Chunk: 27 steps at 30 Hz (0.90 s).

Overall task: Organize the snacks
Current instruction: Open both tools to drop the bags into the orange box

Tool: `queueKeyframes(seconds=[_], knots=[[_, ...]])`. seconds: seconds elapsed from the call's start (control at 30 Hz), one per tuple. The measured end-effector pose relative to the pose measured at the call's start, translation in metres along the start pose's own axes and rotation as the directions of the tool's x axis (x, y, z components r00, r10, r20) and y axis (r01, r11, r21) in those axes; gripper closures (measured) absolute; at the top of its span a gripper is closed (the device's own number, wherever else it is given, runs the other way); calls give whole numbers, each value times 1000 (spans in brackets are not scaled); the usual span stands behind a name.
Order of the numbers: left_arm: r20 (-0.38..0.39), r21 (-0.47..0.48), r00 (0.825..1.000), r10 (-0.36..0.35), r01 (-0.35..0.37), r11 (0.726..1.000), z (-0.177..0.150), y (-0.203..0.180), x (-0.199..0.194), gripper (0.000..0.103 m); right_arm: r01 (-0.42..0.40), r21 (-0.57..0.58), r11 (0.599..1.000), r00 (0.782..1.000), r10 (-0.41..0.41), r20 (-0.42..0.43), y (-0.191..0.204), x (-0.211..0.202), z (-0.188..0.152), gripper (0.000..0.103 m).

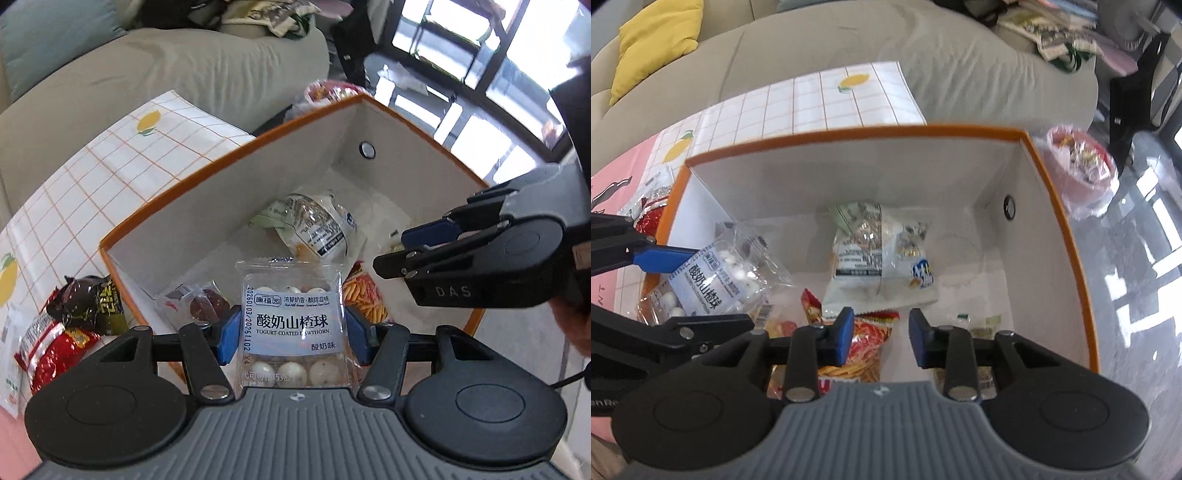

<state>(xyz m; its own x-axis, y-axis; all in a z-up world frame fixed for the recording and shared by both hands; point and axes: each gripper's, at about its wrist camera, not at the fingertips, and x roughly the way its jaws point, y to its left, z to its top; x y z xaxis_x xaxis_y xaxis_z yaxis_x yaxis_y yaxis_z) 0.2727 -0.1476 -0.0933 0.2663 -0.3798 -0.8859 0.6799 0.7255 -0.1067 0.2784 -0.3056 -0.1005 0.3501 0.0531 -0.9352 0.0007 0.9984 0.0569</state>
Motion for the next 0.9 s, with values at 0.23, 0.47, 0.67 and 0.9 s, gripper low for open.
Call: queueKeyframes(seconds=[0.23,0.47,0.67,0.9], knots=[[-32,29,999,14,-13,999,3,-3,18,36,-16,40,999,1000,17,-20,-6,7,-6,63],[-12,30,996,87,-86,996,4,0,25,29,-39,63,997,998,41,-39,-9,10,-12,56],[19,0,998,67,-67,998,5,7,13,25,-40,71,997,998,44,-48,-7,12,-16,54],[73,-58,995,66,-62,996,6,17,-15,24,-47,62,997,998,50,-36,3,4,-18,43]])
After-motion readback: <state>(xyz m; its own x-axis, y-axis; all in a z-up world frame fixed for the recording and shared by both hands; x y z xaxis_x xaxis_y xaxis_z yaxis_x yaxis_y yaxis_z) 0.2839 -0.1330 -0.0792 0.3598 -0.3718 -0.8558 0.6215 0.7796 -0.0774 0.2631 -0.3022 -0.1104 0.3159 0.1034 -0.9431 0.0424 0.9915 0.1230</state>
